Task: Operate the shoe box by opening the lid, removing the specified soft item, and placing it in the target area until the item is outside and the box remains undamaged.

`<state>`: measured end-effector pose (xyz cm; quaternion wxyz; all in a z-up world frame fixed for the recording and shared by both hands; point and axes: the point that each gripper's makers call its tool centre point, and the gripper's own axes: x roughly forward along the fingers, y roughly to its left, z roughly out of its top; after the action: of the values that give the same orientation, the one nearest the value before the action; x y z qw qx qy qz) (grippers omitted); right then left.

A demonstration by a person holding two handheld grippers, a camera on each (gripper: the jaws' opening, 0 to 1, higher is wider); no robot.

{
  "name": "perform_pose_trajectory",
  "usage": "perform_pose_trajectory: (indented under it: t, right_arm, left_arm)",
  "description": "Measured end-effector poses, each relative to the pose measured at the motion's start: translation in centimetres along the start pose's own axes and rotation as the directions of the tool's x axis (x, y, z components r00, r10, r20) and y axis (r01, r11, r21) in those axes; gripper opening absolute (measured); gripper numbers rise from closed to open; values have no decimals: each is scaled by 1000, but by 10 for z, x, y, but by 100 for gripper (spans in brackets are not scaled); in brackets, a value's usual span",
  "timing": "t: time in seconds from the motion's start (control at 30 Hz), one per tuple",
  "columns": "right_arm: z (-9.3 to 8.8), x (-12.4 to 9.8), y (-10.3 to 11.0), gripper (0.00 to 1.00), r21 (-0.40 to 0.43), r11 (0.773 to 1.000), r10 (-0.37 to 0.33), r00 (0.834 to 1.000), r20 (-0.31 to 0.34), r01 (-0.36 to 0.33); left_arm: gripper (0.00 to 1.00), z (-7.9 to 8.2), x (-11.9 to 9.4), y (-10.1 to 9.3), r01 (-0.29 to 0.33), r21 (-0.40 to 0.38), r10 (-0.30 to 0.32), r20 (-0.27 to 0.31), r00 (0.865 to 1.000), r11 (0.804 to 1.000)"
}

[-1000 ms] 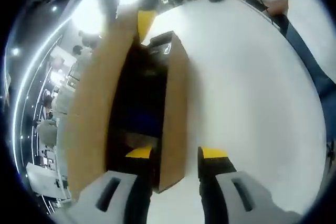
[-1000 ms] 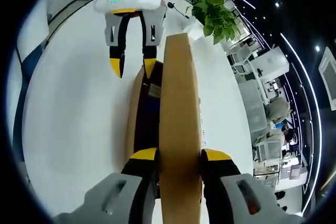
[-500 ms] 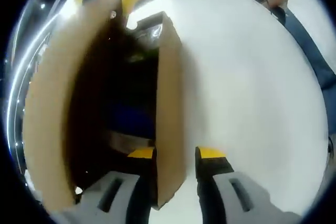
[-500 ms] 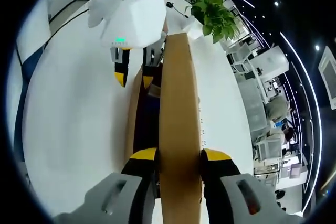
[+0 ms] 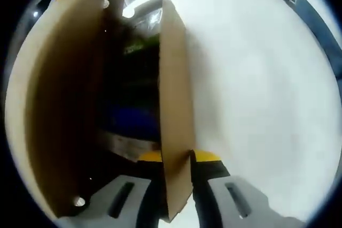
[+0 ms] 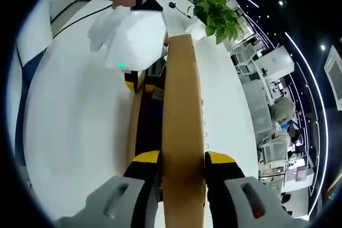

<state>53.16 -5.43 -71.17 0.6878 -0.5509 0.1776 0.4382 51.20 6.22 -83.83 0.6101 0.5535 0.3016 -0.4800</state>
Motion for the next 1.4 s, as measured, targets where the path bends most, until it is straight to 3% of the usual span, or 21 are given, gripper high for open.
perform_pose_trajectory:
  t: [0.27, 0.7, 0.77, 1.07, 1.1, 1.13, 1.17, 1.23, 1.27, 1.4]
  right_arm:
    - [1, -2, -4, 30, -7, 1000, -1, 1000, -5, 1]
    - [1, -5, -7, 30, -12, 1000, -10, 1000, -20, 10]
    - [1, -5, -8, 30, -8, 1000, -11, 1000, -19, 11]
    - [0, -5, -10, 30, -2, 1000, -23, 999, -31, 23]
    - [0, -5, -10, 30, -3, 1000, -23, 999, -39, 23]
    - [0, -5, -10, 30, -3, 1000, -23, 999, -38, 23]
    - [0, -6, -10, 30, -4, 1000, -22, 999, -38, 22]
    - [-1, -9, -9, 30, -7, 1000, -21, 999, -34, 20]
    - [-1, -10, -8, 30, -11, 1000, -20, 999, -35, 20]
    - [-1, -13, -8, 30, -19, 1000, -20, 999, -43, 19]
  left_arm:
    - [14, 1, 0, -1, 36, -15, -36, 48, 998, 999]
    - [10, 3, 1, -2, 109, -50, -105, 73, 992, 993]
    - [9, 2, 2, -2, 119, -82, -114, 58, 992, 990]
    - [9, 3, 2, -4, 125, -57, -121, 66, 990, 991]
    - [11, -5, 8, -16, 165, -116, -163, 23, 986, 979]
    - [15, -14, 13, -17, 145, -105, -149, -25, 989, 984]
    - [17, -19, 19, -25, 172, -57, -175, -50, 983, 983]
    - [8, -11, 24, -23, 143, -40, -144, -5, 990, 989]
    - [8, -12, 24, -28, 189, -32, -190, -14, 982, 981]
    - [7, -8, 23, -29, 167, -69, -166, 11, 986, 984]
